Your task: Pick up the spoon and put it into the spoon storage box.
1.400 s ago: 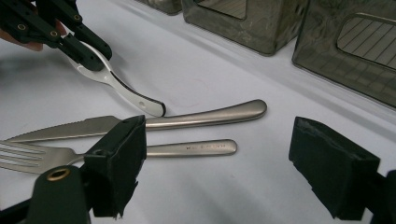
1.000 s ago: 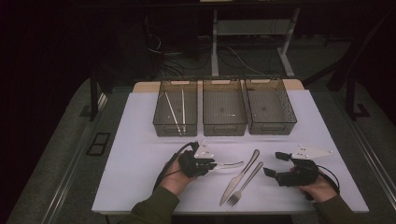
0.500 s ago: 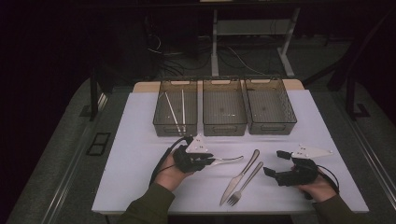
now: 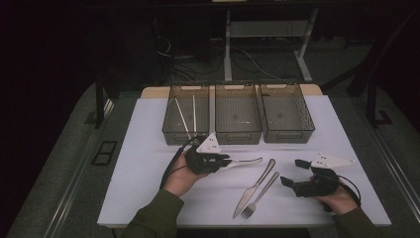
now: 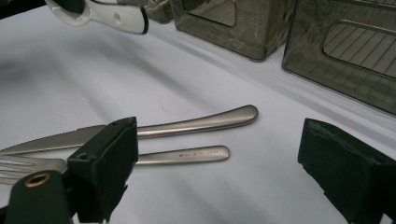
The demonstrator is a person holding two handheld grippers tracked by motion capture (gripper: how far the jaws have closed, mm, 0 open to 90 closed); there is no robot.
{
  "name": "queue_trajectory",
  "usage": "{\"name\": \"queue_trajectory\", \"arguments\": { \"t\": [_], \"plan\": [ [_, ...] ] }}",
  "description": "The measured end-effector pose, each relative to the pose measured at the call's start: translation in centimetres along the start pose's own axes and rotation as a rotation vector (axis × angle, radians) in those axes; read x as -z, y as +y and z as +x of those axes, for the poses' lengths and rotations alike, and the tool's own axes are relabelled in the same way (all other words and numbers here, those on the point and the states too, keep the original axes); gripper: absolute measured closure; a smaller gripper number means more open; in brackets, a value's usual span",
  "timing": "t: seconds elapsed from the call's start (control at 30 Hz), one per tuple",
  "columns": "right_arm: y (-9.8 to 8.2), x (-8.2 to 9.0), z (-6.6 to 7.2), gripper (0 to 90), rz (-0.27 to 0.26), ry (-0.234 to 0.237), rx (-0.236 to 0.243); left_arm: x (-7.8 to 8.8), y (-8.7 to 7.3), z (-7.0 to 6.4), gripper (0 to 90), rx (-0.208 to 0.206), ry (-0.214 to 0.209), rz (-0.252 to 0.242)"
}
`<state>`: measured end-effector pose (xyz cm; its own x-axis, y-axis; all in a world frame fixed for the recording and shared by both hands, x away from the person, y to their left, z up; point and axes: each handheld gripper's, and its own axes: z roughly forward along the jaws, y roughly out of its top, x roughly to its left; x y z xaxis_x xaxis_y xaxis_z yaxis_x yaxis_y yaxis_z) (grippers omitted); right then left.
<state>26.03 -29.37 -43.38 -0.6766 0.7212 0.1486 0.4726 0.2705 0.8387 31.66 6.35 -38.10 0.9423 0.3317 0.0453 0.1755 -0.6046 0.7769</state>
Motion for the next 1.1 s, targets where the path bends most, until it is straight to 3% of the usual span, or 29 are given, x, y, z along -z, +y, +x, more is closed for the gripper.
{"name": "queue_trajectory", "arguments": {
  "t": [0.43,0.87,1.1],
  "plan": [
    [0.0,0.1,-0.2,12.2,-0.013,-0.001,0.000,0.5,2.6,2.5,79.6,-0.027,0.007,-0.022],
    [0.1,0.2,-0.2,12.2,-0.024,0.002,-0.012,-0.2,5.8,4.8,79.6,-0.092,0.042,-0.016],
    [0.1,0.4,-0.3,12.2,-0.033,0.000,-0.017,-0.8,7.1,6.3,79.6,-0.123,0.067,0.012]
  ]
}}
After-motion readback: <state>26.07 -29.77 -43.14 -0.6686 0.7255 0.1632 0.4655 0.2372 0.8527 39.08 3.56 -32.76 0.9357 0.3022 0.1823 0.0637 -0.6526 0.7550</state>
